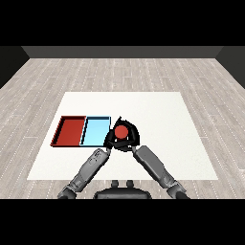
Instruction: Pick the red can and put it in the red box
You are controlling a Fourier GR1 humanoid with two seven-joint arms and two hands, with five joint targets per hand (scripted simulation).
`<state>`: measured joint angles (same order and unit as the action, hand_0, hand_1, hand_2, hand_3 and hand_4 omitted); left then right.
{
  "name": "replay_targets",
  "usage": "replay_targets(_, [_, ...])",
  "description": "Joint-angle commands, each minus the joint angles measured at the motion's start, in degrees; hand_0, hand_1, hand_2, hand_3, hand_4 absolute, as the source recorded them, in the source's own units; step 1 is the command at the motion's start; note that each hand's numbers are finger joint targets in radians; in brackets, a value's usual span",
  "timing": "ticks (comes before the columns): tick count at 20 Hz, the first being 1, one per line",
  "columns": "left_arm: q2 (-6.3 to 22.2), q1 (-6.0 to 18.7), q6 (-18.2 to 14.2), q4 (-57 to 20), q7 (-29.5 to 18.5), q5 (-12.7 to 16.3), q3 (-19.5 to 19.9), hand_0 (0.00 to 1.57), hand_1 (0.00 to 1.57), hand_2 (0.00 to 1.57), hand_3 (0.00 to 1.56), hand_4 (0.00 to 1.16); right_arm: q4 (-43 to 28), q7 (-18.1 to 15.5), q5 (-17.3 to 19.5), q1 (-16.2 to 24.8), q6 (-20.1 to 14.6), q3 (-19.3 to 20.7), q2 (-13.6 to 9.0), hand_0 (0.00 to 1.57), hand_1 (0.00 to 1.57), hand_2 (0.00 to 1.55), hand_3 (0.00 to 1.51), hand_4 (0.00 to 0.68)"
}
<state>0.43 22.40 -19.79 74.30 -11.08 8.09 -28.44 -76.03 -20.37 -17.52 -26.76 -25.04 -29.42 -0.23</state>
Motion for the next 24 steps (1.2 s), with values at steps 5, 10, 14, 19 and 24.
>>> replay_targets(5, [-0.4,0.4,-3.7,-2.1,0.2,-1.2,-0.7,0.00,0.00,0.00,0.00,0.24,-1.3,-1.3,-0.1,1.0,0.5,0.5,0.2,1.47,1.47,1.46,1.40,0.511])
replay_targets(10, [-0.4,2.1,-7.7,-3.7,-1.5,1.9,-3.3,1.30,1.30,1.32,1.25,0.86,-0.6,-1.8,-2.1,-0.4,0.7,-1.2,0.2,1.51,1.51,1.46,1.40,0.528])
replay_targets(14, [-0.4,1.3,-7.2,-1.8,2.4,0.3,-2.3,1.57,1.57,1.54,1.45,0.97,-1.3,-2.5,-1.4,1.3,-0.5,-2.9,0.2,1.47,1.47,1.44,1.39,0.531])
replay_targets(19, [-0.4,4.4,-12.7,-1.6,3.5,0.9,-6.3,1.57,1.57,1.45,1.30,0.88,-1.3,1.8,-1.2,-2.8,0.0,-0.1,0.2,1.48,1.48,1.44,1.39,0.558])
replay_targets(24, [-0.3,4.4,-13.3,-3.3,2.4,1.7,-4.5,1.57,1.57,1.50,1.38,0.87,-2.7,-1.1,-0.7,0.4,0.0,-2.0,0.2,1.52,1.52,1.46,1.40,0.538])
